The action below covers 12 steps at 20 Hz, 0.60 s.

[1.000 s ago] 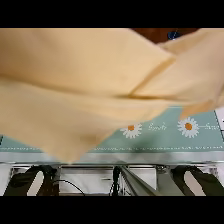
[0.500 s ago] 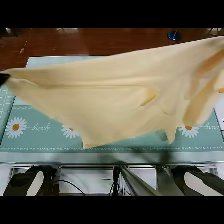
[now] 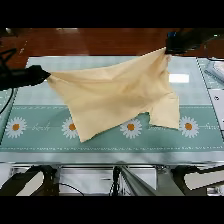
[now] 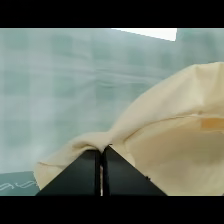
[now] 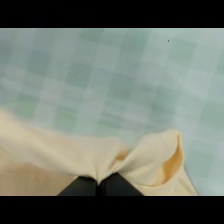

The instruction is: Fold the shirts.

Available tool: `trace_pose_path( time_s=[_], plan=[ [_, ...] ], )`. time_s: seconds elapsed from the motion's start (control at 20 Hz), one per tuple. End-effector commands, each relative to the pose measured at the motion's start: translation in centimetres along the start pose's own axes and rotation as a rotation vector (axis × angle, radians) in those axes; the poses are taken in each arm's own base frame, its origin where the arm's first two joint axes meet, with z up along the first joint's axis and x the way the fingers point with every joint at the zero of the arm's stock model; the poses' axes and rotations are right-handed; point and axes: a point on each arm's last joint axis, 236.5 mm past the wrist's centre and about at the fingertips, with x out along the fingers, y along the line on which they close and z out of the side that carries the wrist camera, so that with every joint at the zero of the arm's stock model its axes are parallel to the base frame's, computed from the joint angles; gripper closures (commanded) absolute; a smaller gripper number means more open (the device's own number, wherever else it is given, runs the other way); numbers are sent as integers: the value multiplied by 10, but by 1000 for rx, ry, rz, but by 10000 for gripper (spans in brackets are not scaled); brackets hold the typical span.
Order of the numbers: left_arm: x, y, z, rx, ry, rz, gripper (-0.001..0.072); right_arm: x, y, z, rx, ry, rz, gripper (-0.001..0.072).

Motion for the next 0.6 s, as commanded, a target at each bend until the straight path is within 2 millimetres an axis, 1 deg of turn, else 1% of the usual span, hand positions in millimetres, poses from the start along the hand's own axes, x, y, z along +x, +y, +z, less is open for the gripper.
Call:
trace_pose_path(
  time_s=[0.0,0.1,0.2,0.25,0.35,0.4,0.45,0.5,0.55],
  plan=[
    [55,40,-6,-33,30,56,678,58,-16,21,7,-76,-18,690],
    [76,53,-15,-70,59,67,677,78,-22,23,16,-86,-24,690],
    [94,62,-30,-115,110,70,676,97,-27,17,26,-66,-23,690],
    [101,63,-39,-133,142,70,677,107,-27,9,34,-38,-17,690],
    [114,60,-62,-137,222,57,676,130,-25,-21,54,77,11,689],
    [119,57,-74,-138,267,48,675,138,-25,-36,63,132,19,678],
    [122,54,-83,-136,300,40,672,143,-24,-47,68,176,28,621],
    [121,50,-87,-140,319,30,595,143,-23,-55,66,210,35,538],
    [119,47,-88,-144,327,20,418,138,-20,-59,47,229,47,469]
  ],
)
